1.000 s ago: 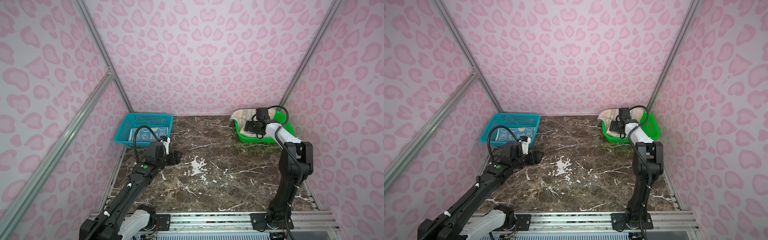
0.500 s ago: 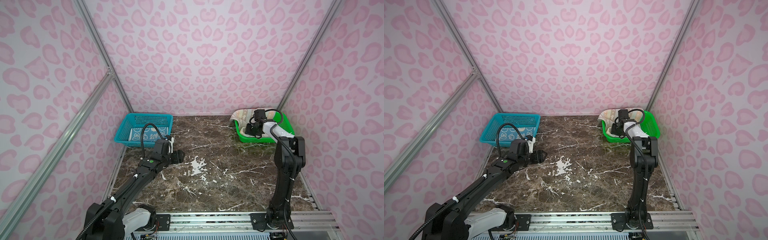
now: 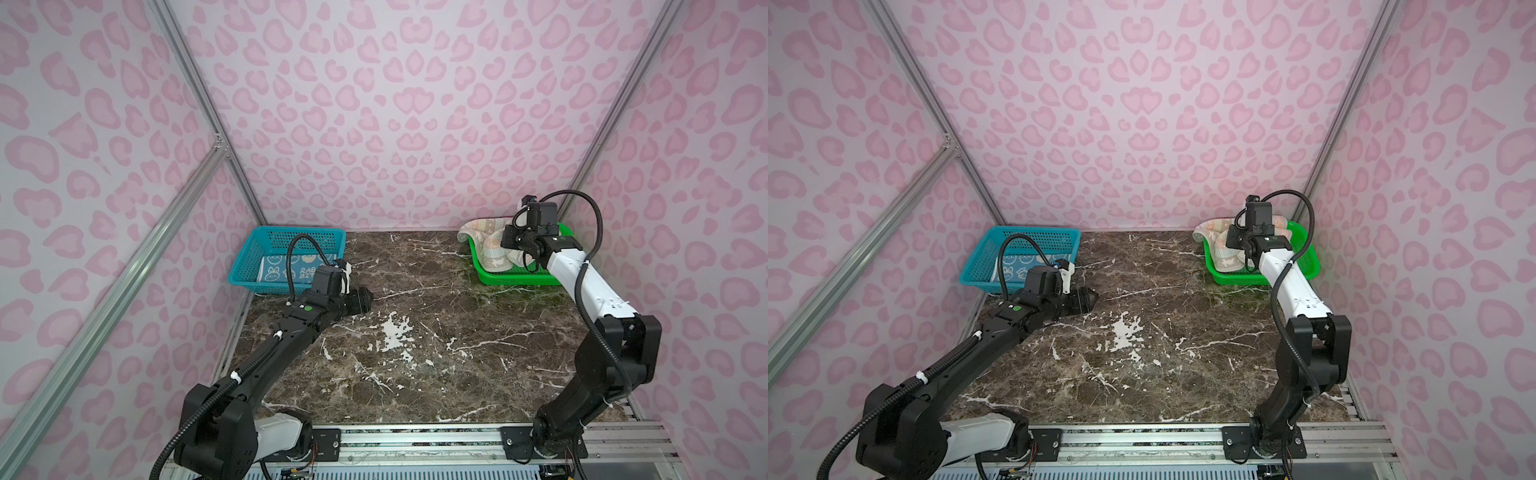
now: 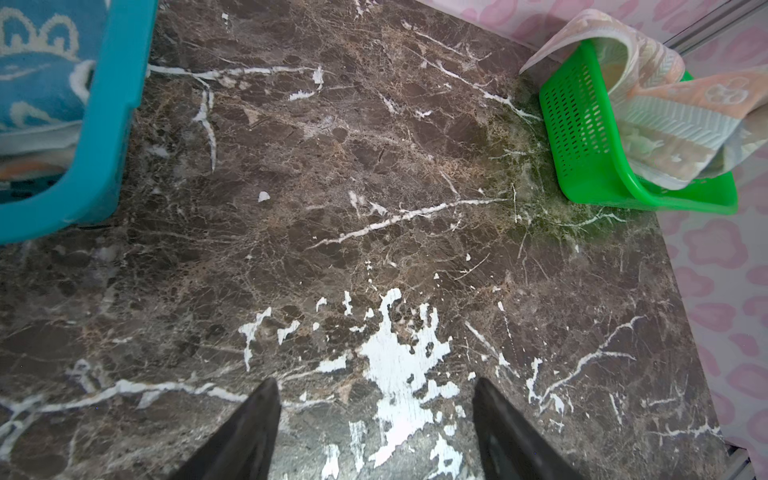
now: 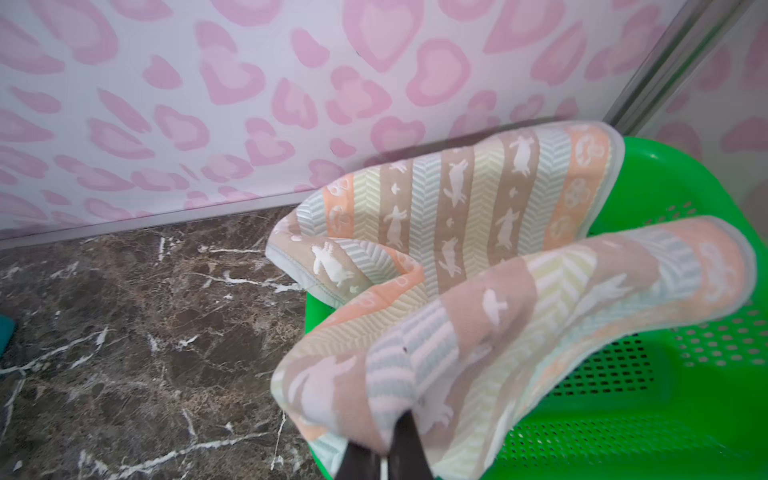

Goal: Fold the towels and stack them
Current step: 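Grasp the striped towel in the green basket with the right gripper and lift it out, then drop the striped towel onto the table center with the right gripper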

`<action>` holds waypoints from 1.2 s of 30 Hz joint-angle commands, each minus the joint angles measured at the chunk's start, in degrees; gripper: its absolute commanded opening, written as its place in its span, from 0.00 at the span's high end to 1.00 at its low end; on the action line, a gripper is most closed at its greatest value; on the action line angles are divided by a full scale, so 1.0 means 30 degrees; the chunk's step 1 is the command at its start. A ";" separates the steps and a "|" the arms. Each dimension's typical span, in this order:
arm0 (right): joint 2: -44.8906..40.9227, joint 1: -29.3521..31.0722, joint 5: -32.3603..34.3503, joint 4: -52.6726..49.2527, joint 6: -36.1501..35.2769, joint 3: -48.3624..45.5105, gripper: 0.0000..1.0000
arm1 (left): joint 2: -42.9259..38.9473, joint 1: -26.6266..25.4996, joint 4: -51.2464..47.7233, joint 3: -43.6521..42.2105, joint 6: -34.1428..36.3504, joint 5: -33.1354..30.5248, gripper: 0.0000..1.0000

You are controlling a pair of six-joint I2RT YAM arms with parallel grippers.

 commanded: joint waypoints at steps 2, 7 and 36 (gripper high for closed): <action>-0.1591 0.0909 -0.0233 0.1923 -0.1693 -0.0343 1.00 | 0.0103 0.0013 0.0531 0.0603 0.0160 -0.0054 0.26; -0.2315 0.2175 -0.3162 0.1215 -0.2074 0.1237 1.00 | -0.0612 0.0042 0.0344 0.0867 0.0115 -0.1041 0.25; -0.2213 0.4545 -0.4195 -0.3454 -0.3678 -0.1949 0.85 | -0.7272 0.2454 -0.2646 -0.0516 0.1329 -0.1575 0.23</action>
